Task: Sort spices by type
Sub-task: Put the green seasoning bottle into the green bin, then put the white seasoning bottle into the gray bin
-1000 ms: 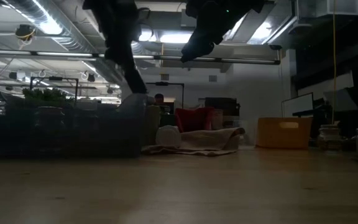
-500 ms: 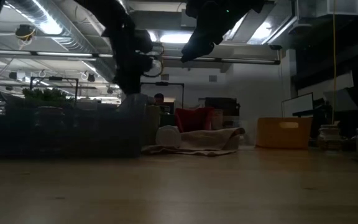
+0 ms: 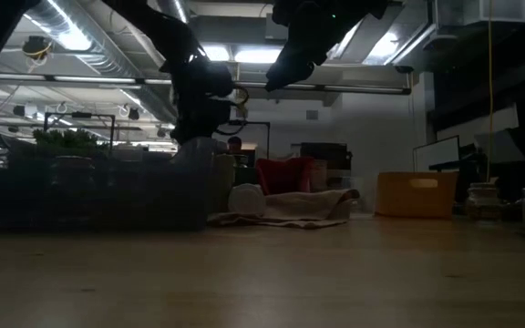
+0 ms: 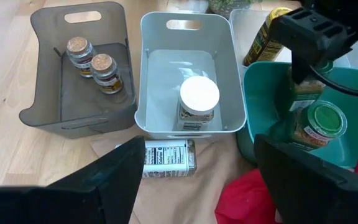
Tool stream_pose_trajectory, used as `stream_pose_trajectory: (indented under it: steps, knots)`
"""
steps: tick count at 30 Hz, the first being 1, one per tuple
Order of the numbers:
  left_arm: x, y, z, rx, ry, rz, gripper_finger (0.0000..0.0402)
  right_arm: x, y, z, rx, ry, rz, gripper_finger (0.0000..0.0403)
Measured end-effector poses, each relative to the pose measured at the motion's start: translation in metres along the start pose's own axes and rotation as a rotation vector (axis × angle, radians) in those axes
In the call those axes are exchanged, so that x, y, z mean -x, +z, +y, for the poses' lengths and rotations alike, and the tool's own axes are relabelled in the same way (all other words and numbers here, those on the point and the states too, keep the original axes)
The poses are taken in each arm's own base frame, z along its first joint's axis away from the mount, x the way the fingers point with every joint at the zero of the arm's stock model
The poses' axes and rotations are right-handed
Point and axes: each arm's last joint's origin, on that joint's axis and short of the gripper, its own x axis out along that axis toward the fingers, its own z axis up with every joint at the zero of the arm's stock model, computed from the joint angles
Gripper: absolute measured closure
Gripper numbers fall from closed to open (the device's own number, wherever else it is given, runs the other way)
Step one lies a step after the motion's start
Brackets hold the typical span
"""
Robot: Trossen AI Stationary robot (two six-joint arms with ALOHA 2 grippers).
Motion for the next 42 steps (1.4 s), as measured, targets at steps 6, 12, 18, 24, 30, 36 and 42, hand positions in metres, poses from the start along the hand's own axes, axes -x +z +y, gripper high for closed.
stream_pose_trajectory:
  steps: [6,12,18,24,30,36,42]
  knots:
    - [-0.002,0.005,-0.003,-0.031,0.008,-0.041,0.0205,0.000,0.000,0.000,0.000,0.000,0.001,0.0102]
    - [-0.003,0.006,-0.009,-0.047,0.036,-0.043,0.0179,0.000,0.000,0.000,0.000,0.001,0.000,0.0102]
    - [-0.004,0.006,-0.010,-0.054,0.052,-0.033,0.0139,0.000,0.000,0.000,-0.001,0.002,0.002,0.0102]
    - [0.007,0.014,-0.009,-0.096,0.059,-0.070,0.0134,0.000,0.000,0.000,-0.001,0.003,0.004,0.0102]
    - [0.034,0.025,-0.009,-0.113,0.063,-0.096,0.0133,0.000,-0.001,0.000,0.045,0.014,0.010,0.0102]
    - [0.069,0.019,-0.012,-0.112,0.031,-0.037,0.0133,0.000,-0.005,0.003,0.221,0.082,0.030,0.0102]
    - [0.098,0.009,-0.018,-0.102,-0.114,-0.147,0.0133,-0.001,-0.008,0.018,0.522,0.154,0.061,0.0102]
